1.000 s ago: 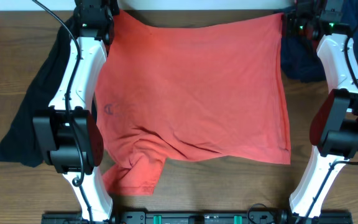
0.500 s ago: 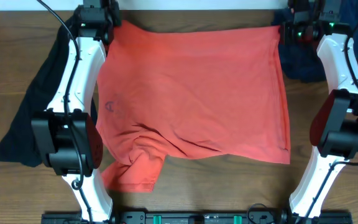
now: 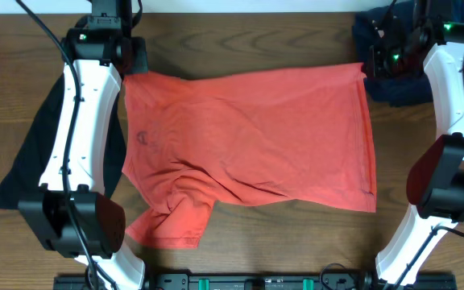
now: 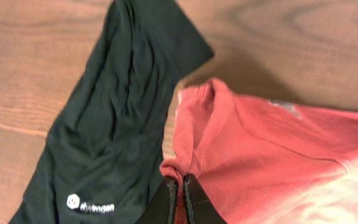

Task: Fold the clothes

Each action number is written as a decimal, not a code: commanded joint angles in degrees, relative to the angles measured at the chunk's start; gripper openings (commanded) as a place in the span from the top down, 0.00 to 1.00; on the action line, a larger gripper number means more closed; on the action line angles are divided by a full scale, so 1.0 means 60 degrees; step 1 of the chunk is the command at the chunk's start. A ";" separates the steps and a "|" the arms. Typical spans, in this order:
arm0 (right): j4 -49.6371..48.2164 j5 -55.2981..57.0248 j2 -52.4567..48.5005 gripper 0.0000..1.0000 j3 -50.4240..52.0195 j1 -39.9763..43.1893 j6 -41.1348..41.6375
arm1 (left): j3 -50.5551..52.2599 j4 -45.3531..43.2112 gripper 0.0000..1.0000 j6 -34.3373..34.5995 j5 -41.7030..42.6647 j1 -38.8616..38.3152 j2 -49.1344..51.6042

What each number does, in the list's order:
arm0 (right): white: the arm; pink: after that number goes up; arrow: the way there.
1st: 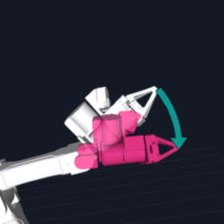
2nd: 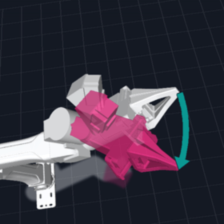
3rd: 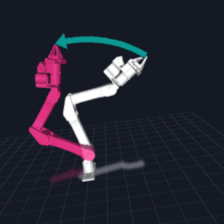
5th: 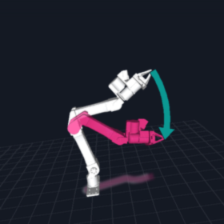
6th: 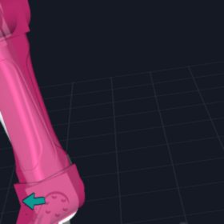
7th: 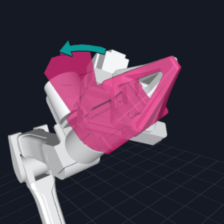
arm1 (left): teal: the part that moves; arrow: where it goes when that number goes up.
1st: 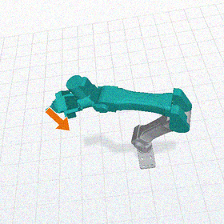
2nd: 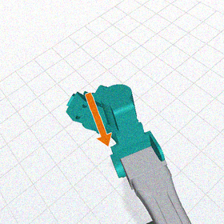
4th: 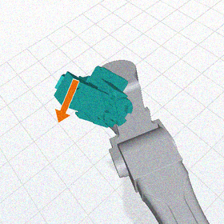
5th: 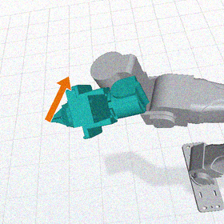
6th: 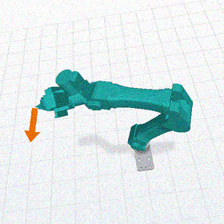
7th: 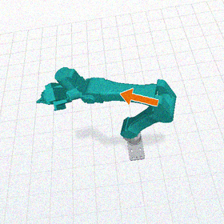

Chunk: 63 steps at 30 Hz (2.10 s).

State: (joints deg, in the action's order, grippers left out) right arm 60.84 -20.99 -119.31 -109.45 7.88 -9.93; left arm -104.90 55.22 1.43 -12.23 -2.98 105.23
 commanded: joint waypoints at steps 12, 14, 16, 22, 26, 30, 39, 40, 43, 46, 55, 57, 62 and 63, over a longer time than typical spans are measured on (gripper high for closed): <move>-0.0204 -0.0004 0.0040 0.99 0.1971 -0.0004 -0.0022 | 0.1326 0.0215 0.94 -0.0015 -0.0135 0.0452 0.0189; -0.0204 0.0000 0.0040 0.99 0.2065 -0.0004 -0.0025 | 0.1362 0.0219 0.94 -0.0015 -0.0135 0.0452 0.0193; -0.0182 0.0000 0.0040 0.99 0.2087 -0.0004 -0.0025 | 0.1366 0.0219 0.94 -0.0015 -0.0135 0.0452 0.0197; -0.0127 0.0000 0.0040 0.99 0.2087 -0.0004 -0.0029 | 0.1395 0.0251 0.94 0.0022 0.0007 0.0448 0.0200; 0.0040 0.0004 0.0040 0.89 0.2087 -0.0004 -0.0033 | 0.1523 0.0521 0.88 0.0018 0.0186 0.0448 0.0208; 0.0124 0.0000 0.0040 0.60 0.2087 -0.0004 -0.0036 | 0.1719 0.0907 0.62 0.0022 0.0186 0.0452 0.0208; 0.0270 -0.0266 0.0120 0.41 0.1865 -0.0007 0.0004 | 0.1770 0.1530 0.51 0.0051 0.0193 0.0452 0.0182; 0.0342 -0.0262 0.0186 0.38 0.1774 -0.0007 0.0004 | 0.1763 0.1537 0.51 0.0080 0.0197 0.0452 0.0149; 0.0699 -0.0262 0.0637 0.30 0.1392 -0.0007 0.0022 | 0.1727 0.1537 0.50 0.0466 0.0222 0.0452 -0.0102; 0.0863 -0.0262 0.1319 0.27 0.1220 -0.0007 0.0339 | 0.1657 0.1537 0.48 0.0820 0.0466 0.0452 -0.0601; 0.1891 -0.0029 0.4000 0.15 0.1224 -0.0011 0.1246 | 0.1661 0.2350 0.36 0.1435 0.1723 0.0448 -0.2721; 0.2189 0.0266 0.4506 0.14 0.1224 -0.0015 0.1606 | 0.1661 0.2728 0.34 0.1814 0.1727 0.0448 -0.3169; 0.3129 0.0630 0.5220 0.12 0.1257 -0.0084 0.2058 | 0.1756 0.3730 0.34 0.2623 0.1734 0.0299 -0.4138; 0.3326 0.0794 0.5264 0.12 0.1275 -0.0142 0.2171 | 0.1843 0.3905 0.34 0.2787 0.1734 0.0237 -0.4258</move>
State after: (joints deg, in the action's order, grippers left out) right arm 79.26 -19.03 -88.38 -101.58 7.86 -0.36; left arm -94.52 77.08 13.72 -2.70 -0.80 81.47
